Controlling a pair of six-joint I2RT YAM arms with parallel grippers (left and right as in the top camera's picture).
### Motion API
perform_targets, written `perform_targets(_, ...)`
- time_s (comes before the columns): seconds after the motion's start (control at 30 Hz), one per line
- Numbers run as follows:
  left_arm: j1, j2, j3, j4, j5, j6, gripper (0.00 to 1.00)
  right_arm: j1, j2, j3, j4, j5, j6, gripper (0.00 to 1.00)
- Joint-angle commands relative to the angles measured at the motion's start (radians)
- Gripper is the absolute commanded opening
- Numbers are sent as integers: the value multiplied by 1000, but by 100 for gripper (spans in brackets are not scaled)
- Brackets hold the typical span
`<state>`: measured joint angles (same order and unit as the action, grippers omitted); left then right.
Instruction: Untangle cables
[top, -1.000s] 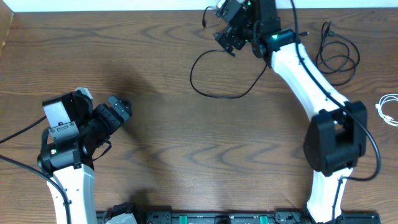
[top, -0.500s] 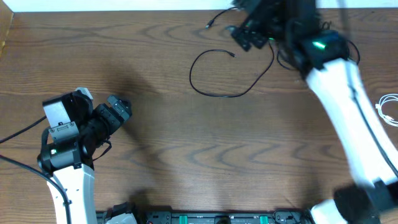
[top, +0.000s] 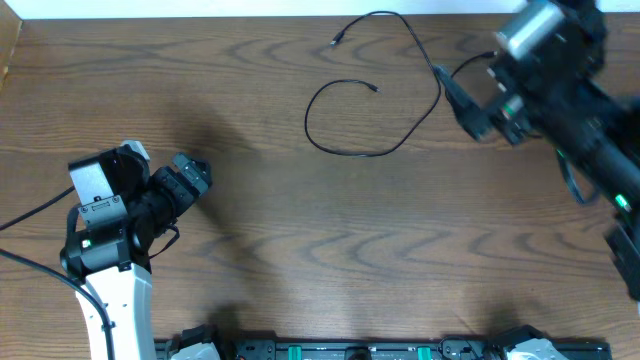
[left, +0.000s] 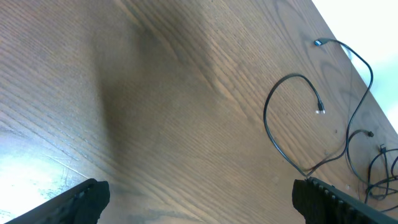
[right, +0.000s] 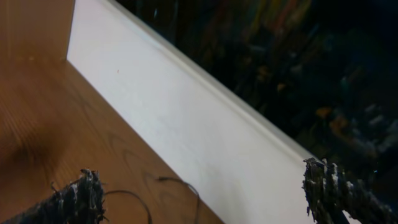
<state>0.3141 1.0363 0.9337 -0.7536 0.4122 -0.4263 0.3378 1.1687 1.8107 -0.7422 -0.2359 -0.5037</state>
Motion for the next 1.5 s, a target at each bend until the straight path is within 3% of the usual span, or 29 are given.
perform_targets(0.0, 5, 2, 21, -2, -6, -5, 98, -10, -84, -43, -14, -2, 1, 99)
perform_targets(0.23, 5, 2, 21, -1, -6, -5, 98, -133, -309, -293, 67, -4, 11, 99)
perform_targets(0.43, 5, 2, 21, -1, -6, -5, 98, -283, -462, -528, 198, -136, 283, 99)
perform_targets(0.7, 5, 2, 21, -1, -6, -5, 98, -484, -657, -787, 269, -190, 461, 99)
perform_targets(1.0, 5, 2, 21, -1, -6, -5, 98, -493, -865, -807, 335, -182, 510, 99)
perform_targets(1.3, 5, 2, 21, -1, -6, -5, 98, -457, -1115, -736, 282, -182, 504, 99)
perform_targets(1.47, 5, 2, 21, -1, -6, -5, 98, -422, -1155, -631, 210, -211, 503, 99)
